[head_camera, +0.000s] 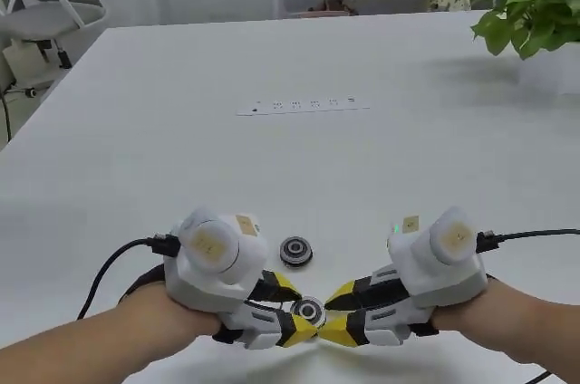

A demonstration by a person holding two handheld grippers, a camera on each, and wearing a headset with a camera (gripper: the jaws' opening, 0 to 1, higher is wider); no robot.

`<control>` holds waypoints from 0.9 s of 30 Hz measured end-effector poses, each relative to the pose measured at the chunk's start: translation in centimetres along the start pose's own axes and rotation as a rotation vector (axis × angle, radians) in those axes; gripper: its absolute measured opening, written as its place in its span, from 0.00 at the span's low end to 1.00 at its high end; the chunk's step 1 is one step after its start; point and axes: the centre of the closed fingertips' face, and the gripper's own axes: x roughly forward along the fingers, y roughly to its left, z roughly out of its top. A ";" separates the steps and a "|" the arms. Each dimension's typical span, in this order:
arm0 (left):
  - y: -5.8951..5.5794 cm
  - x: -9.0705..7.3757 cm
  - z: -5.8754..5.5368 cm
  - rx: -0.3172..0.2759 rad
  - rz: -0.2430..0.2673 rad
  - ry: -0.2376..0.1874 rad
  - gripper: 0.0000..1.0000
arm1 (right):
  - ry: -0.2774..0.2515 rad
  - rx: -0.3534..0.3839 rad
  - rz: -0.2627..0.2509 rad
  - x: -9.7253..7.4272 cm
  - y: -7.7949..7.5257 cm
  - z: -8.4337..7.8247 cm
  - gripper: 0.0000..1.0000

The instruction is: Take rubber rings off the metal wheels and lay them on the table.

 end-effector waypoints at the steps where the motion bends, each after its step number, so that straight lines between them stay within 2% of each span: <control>1: 0.0 0.0 0.0 0.001 0.002 0.001 0.24 | 0.002 -0.003 0.000 0.0 0.0 0.0 0.19; 7: 0.2 0.2 0.0 0.038 0.027 0.000 0.16 | 0.002 -0.011 -0.002 0.1 -0.1 -0.1 0.17; 13: 0.4 0.1 -0.2 0.019 0.045 -0.003 0.14 | 0.008 -0.032 -0.009 0.1 -0.2 -0.3 0.14; 22: 0.3 0.2 0.0 0.007 0.060 -0.023 0.13 | 0.004 -0.023 -0.012 -0.1 -0.1 -0.4 0.11; 23: 0.2 0.2 0.0 0.006 0.063 -0.025 0.13 | 0.005 -0.024 -0.013 -0.1 -0.1 -0.4 0.10; 25: 0.1 0.2 -0.1 -0.001 0.062 -0.033 0.13 | 0.019 -0.046 -0.027 -0.3 -0.3 -0.6 0.01; 27: 0.1 0.2 -0.1 -0.004 0.064 -0.038 0.13 | 0.012 -0.025 -0.025 -0.3 -0.3 -0.4 0.01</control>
